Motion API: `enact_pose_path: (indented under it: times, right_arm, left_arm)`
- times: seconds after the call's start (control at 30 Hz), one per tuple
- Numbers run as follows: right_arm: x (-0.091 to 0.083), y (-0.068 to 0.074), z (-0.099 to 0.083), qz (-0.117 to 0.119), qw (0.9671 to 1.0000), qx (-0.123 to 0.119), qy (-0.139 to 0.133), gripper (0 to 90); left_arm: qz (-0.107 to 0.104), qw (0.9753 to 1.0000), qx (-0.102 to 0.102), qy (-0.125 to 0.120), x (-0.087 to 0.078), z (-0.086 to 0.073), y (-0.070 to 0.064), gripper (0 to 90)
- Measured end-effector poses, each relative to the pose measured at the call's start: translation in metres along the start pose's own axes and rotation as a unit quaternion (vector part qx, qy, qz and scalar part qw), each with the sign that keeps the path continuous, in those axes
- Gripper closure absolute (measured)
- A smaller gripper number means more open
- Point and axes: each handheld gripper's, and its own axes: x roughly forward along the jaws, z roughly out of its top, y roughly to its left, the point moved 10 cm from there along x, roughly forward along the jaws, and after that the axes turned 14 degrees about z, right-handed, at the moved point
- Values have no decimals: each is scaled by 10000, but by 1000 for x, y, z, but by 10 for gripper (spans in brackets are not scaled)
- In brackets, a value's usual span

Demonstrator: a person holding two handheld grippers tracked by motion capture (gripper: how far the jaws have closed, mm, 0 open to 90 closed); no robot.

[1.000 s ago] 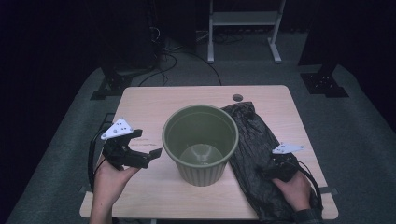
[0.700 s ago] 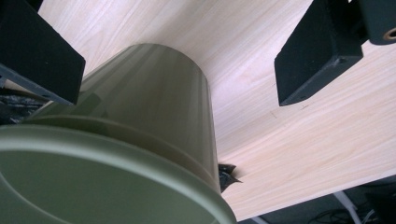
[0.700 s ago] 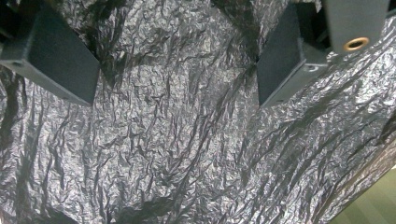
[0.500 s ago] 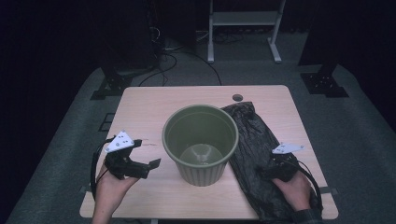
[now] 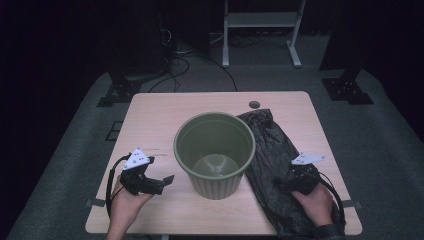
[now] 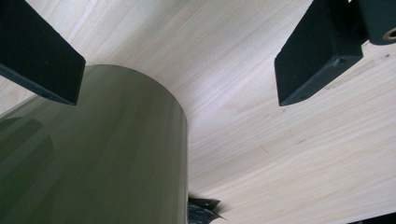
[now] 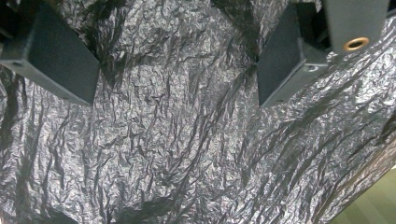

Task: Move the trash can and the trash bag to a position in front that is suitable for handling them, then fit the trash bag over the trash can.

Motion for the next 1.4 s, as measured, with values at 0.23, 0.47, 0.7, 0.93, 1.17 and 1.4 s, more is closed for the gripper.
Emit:
enact_pose_path:
  times: [0.23,0.47,0.7,0.93,1.17,1.4]
  right_arm:
    - [0,0,0,0,10000,5,-3,123]
    - [0,0,0,0,10000,4,-2,123]
    - [0,0,0,-1,10000,3,-1,123]
    - [0,0,0,0,10000,4,-1,123]
    - [0,0,0,0,10000,3,-2,123]
    - [0,0,0,-1,10000,4,-1,123]
  left_arm:
    - [-23,9999,107,133,14,-14,-2,6]
    - [-32,9997,180,189,25,-27,-5,6]
    - [-88,9994,249,231,35,-38,-9,6]
    - [-81,9988,297,377,44,-48,-10,6]
    - [-78,9982,329,489,48,-55,-9,6]
    - [-77,9974,371,608,52,-60,-9,6]
